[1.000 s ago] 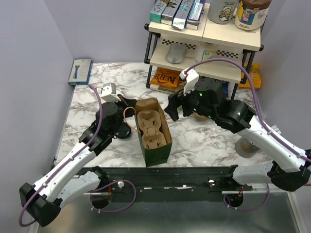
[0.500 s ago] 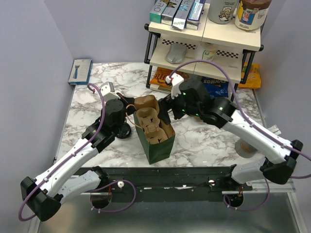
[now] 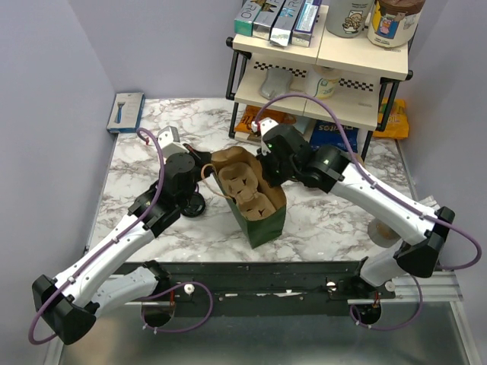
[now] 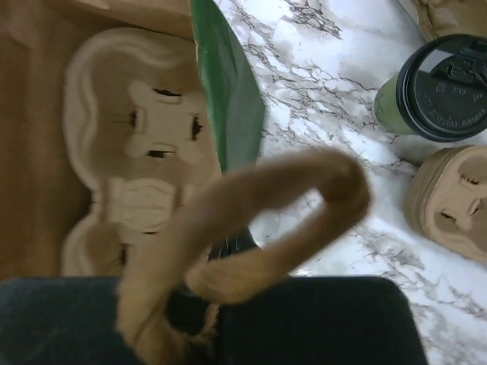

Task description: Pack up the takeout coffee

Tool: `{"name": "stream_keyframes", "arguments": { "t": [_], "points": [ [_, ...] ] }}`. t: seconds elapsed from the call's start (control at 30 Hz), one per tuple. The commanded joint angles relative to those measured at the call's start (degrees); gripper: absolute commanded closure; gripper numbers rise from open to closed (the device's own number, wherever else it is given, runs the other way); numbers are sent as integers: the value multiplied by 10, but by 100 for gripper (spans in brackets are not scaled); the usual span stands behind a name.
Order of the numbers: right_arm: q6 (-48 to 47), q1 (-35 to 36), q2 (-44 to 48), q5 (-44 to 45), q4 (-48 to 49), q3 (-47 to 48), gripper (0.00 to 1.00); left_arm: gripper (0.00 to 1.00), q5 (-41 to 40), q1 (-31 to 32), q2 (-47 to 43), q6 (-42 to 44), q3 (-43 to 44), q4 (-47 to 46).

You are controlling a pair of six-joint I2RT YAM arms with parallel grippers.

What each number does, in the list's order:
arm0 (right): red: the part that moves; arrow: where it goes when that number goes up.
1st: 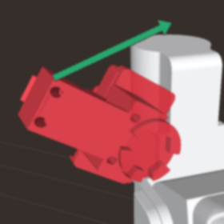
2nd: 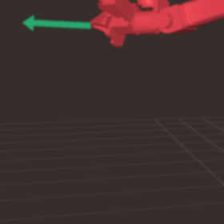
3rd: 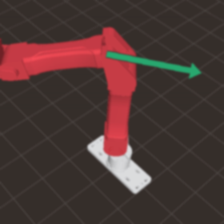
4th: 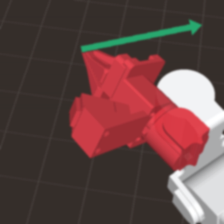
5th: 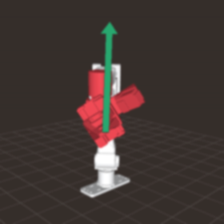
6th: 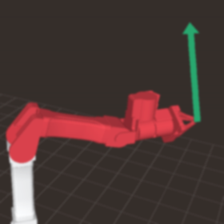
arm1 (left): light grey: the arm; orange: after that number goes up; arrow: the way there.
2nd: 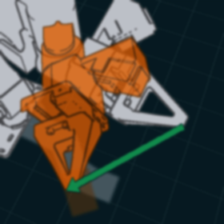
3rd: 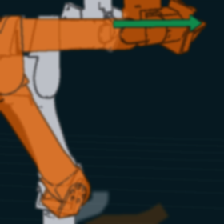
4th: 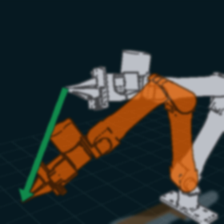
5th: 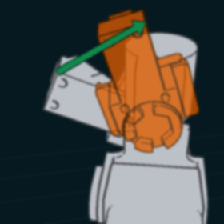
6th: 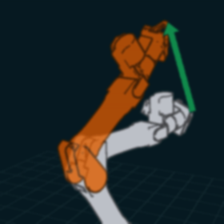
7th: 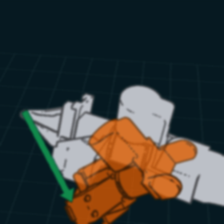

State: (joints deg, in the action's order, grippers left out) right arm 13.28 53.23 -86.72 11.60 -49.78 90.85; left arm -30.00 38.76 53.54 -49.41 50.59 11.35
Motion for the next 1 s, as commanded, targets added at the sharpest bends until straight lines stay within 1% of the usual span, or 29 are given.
{"name": "stream_keyframes", "arguments": {
  "t": [0.0, 0.1, 0.2, 0.23, 0.27, 0.33, 0.43, 0.47, 0.5, 0.53, 0.57, 0.63, 0.73, 0.87, 0.93, 0.97],
  "points": [
    [-9, -1, 41, 4, -8, 36, 99, 100, 36, 5, -7, 5, 28, -5],
    [-16, -12, 44, -23, -25, 55, 99, 100, 51, 5, -16, 9, 35, -9],
    [-13, -39, 42, -94, -30, 49, 99, 100, 49, 5, -12, 10, 48, 16],
    [-9, -47, 40, -139, -29, 43, 99, 100, 49, 5, -8, 9, 49, 22],
    [-6, -55, 38, -155, -28, 39, 99, 100, 45, 5, -5, 8, 48, 31],
    [-6, -74, 33, -201, -16, 14, 99, 100, 23, 4, 7, 5, 50, 45],
    [-5, -99, 9, -214, -4, -8, 99, 100, 16, 2, 39, 14, 62, 53],
    [-4, -100, 0, -200, -5, -7, 99, 84, 20, -3, 50, 21, 69, 62],
    [-4, -101, -11, -185, -7, -5, 99, 60, 30, -6, 60, 21, 92, 77],
    [-4, -101, -13, -174, -10, -2, 99, 41, 35, -8, 74, 24, 105, 90],
    [-5, -101, -13, -174, -10, -1, 99, 18, 35, -9, 75, 27, 113, 106],
    [-4, -101, -1, -179, 0, -7, 99, 1, 34, -9, 57, 37, 118, 103],
    [6, -101, 21, -171, 22, -23, 99, 1, 32, -9, 24, 45, 118, 89],
    [24, -101, 44, -151, 40, -31, 98, 1, 30, -10, 4, 48, 143, 128],
    [30, -101, 59, -139, 75, -54, 98, 1, 43, -10, -6, 55, 152, 133],
    [33, -101, 77, -136, 91, -65, 98, 1, 62, -10, -11, 56, 152, 133]
  ]
}}
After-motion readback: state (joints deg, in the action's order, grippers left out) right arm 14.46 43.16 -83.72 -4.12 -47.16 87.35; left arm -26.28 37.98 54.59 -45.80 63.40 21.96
